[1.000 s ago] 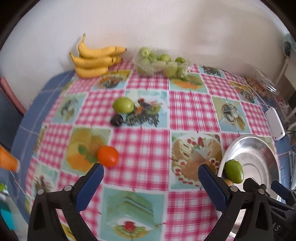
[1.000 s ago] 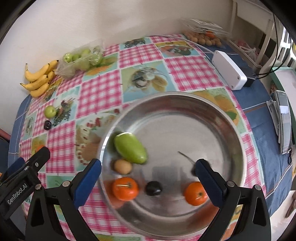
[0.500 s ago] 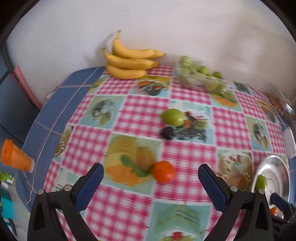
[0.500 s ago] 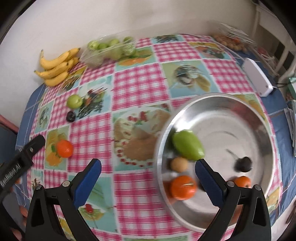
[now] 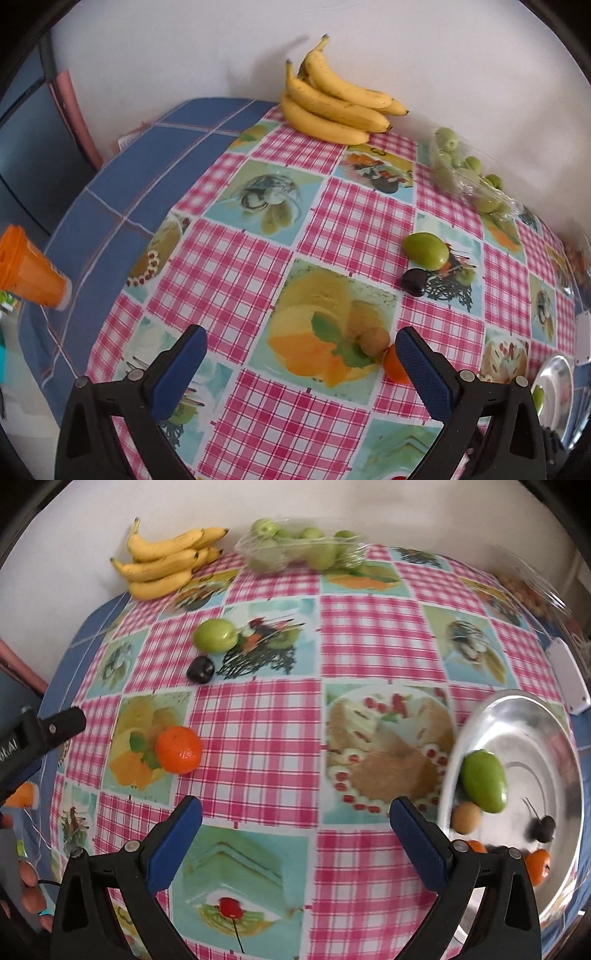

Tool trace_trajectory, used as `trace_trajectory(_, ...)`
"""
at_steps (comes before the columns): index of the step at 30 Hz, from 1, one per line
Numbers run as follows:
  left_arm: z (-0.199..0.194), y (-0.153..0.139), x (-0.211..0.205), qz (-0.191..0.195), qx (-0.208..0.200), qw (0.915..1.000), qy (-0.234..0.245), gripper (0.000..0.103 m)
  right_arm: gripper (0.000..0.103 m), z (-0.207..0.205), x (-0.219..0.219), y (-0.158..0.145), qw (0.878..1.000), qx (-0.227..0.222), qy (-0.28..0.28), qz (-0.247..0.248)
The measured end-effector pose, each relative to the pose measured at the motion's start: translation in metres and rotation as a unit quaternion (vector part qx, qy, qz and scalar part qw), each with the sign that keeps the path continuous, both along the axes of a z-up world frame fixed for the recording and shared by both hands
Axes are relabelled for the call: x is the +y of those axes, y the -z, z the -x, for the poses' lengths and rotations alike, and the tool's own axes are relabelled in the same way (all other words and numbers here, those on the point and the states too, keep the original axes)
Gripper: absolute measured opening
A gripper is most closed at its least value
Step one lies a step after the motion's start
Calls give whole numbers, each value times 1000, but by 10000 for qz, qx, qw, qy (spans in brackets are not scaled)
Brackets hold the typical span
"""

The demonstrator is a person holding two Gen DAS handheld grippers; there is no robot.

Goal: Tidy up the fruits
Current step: 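Move the right tool to the tangerine while the left tool moves toward the brown kiwi, then grasp the tangerine with the right tool while the left tool grasps the brown kiwi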

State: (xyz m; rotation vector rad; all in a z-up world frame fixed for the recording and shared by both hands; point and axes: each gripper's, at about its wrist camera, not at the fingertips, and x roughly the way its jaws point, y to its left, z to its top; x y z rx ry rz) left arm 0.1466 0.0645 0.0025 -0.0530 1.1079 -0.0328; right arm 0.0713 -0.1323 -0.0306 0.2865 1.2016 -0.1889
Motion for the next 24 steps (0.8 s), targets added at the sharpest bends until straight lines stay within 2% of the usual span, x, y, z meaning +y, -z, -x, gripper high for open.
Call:
trace_trajectory(3, -5, 12, 3, 187, 234, 9995, -52, 103, 101, -6, 8, 8, 9998, 41, -184, 36)
trace_trajectory(6, -9, 23, 5, 276, 412, 9987, -144, 103, 101, -12, 12, 13, 9996, -25, -264, -129)
trace_trajectory(9, -12, 30, 9, 367, 529, 9975, -284, 103, 101, -20, 16, 16, 9991, -90, -316, -278)
trace_trajectory(12, -16, 36, 10, 498, 624, 9962, -353, 103, 101, -28, 23, 17, 9985, -169, -477, -211)
trace_trajectory(19, -26, 39, 12, 544, 614, 9957, -439, 103, 101, -45, 40, 14, 9957, -479, -734, -297)
trace_trajectory(24, -32, 46, 10, 683, 718, 9940, -459, 103, 100, -56, 50, 17, 9948, -505, -815, -331)
